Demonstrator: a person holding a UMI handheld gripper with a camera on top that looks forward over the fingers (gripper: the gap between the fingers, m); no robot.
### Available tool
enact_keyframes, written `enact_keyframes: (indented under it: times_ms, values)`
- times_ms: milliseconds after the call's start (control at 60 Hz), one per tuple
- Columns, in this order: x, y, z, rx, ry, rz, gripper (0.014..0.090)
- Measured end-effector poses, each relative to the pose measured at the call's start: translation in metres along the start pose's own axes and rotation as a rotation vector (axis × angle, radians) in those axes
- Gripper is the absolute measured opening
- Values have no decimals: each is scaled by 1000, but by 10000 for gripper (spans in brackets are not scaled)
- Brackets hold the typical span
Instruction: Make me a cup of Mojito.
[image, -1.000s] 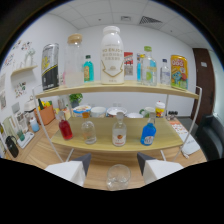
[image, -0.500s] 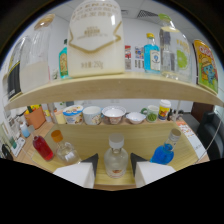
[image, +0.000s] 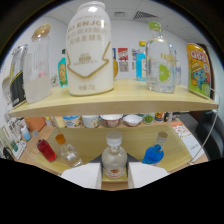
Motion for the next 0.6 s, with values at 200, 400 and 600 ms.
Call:
enact_keyframes:
  times_ms: [200,400,600]
  values:
    - [21,-10,-42,34,27,-2,348]
    - [70,32,-62,-5,112,-36,345]
    - [108,71,-64,-45,226,-247,346]
